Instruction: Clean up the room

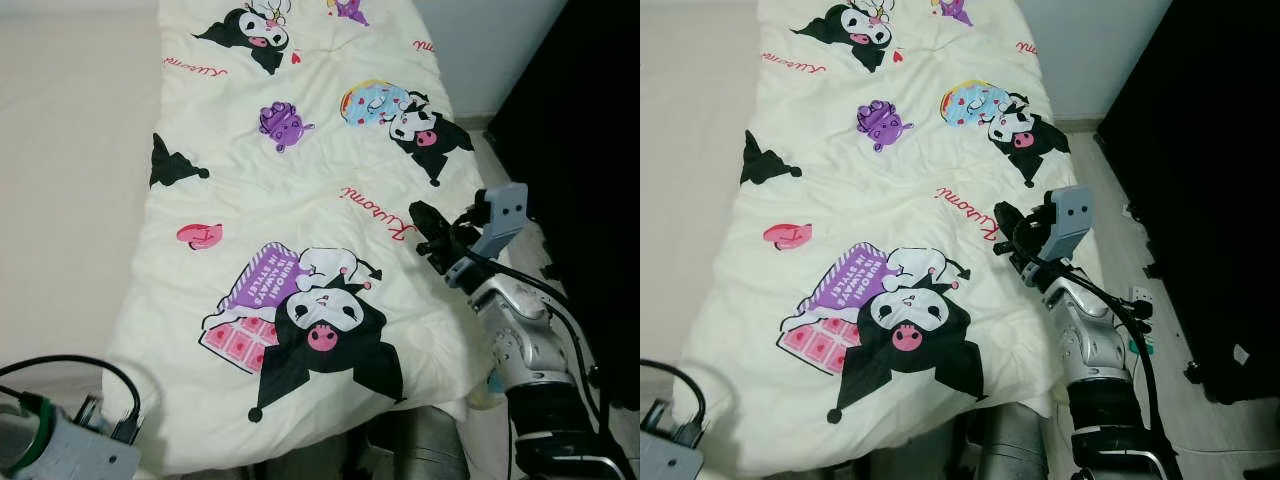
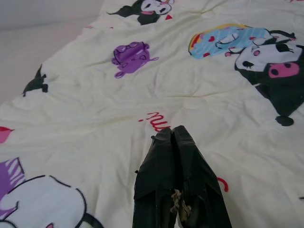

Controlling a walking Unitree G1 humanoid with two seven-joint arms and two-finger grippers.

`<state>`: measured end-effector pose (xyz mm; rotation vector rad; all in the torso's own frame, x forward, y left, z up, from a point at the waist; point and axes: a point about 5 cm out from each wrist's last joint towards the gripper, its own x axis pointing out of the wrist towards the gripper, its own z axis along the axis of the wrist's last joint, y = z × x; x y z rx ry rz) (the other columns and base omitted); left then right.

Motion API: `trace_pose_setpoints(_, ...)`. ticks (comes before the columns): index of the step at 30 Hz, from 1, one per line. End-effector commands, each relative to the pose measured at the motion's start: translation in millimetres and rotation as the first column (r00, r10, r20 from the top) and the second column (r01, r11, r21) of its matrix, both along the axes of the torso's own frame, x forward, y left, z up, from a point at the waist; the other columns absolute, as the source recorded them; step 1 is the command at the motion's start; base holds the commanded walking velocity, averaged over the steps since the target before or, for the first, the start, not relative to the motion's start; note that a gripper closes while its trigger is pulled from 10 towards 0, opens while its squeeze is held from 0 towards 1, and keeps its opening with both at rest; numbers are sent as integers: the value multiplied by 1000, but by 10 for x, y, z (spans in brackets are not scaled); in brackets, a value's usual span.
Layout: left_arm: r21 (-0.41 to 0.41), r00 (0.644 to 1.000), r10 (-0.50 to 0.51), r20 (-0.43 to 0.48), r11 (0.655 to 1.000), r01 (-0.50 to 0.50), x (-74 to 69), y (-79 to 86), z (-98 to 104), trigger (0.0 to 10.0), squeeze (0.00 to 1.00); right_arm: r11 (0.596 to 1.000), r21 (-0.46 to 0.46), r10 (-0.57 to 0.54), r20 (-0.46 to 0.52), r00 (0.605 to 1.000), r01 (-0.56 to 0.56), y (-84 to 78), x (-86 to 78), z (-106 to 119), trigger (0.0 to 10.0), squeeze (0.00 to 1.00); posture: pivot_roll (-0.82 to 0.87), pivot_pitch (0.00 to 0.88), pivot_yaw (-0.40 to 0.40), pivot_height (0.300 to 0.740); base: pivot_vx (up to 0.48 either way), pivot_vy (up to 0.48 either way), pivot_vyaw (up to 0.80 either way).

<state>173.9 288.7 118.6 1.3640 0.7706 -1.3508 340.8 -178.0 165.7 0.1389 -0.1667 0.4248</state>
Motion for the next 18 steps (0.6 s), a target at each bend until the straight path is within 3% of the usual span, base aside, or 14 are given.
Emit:
trace_pose_setpoints(1,-72,999,20,-44,997,-23,-33,-44,62,10000,1000,1000,-4,3,-23,1000,-3,-5,-20,-64,10000,0,124,251,7,600,0,0,0)
trace_pose_setpoints(2,-146,997,54,-48,987,-60,3,-75,204,10000,1000,1000,-4,3,-22,1000,-3,-8,-14,-61,10000,0,130,252,5,600,0,0,0)
trace_pose_setpoints(5,-213,996,75,-42,974,-83,51,-109,336,10000,1000,1000,-4,2,-23,1000,-3,-9,-8,-63,10000,0,131,252,5,600,0,0,0)
trace_pose_setpoints(6,-315,994,101,-39,943,-108,111,-176,512,10000,0,1000,-2,5,-25,1000,-5,-2,-4,-70,10000,0,136,252,1,600,0,0,0)
trace_pose_setpoints(7,-315,994,101,-39,943,-108,111,-176,512,10000,0,1000,-2,5,-25,1000,-5,-2,-4,-70,10000,0,136,252,1,600,0,0,0)
trace_pose_setpoints(8,-432,992,119,-34,894,-122,182,-267,705,10000,0,1000,-2,10,-28,1000,-10,12,0,-80,10000,0,141,252,-1,600,0,0,0)
trace_pose_setpoints(9,-432,992,119,-34,894,-122,182,-267,705,10000,0,1000,-2,10,-28,1000,-10,12,0,-80,10000,0,141,252,-1,600,0,0,0)
trace_pose_setpoints(11,-660,990,135,-40,740,-128,300,-478,1050,10000,0,1000,2,19,-29,999,-19,46,11,-82,10000,0,140,248,1,600,0,0,0)
trace_pose_setpoints(12,-660,990,135,-40,740,-128,300,-478,1050,10000,0,1000,2,19,-29,999,-19,46,11,-82,10000,0,140,248,1,600,0,0,0)
trace_pose_setpoints(13,-716,990,132,-47,686,-125,327,-543,1141,10000,0,1000,2,21,-29,999,-20,55,14,-79,10000,0,140,248,1,600,0,0,0)
trace_pose_setpoints(15,-716,990,132,-47,686,-125,327,-543,1141,10000,0,1000,2,21,-29,999,-20,55,14,-79,10000,0,140,248,1,600,0,0,0)
trace_pose_setpoints(16,-783,989,142,-41,610,-120,376,-639,1208,10000,0,1000,4,20,-26,999,-20,56,17,-74,10000,0,138,247,2,600,0,0,0)
trace_pose_setpoints(17,-783,989,142,-41,610,-120,376,-639,1208,10000,0,1000,4,20,-26,999,-20,56,17,-74,10000,0,138,247,2,600,0,0,0)
trace_pose_setpoints(18,-843,984,172,-42,522,-127,435,-736,1229,10000,0,1000,6,18,-22,1000,-18,52,13,-68,10000,0,132,245,3,600,0,0,0)
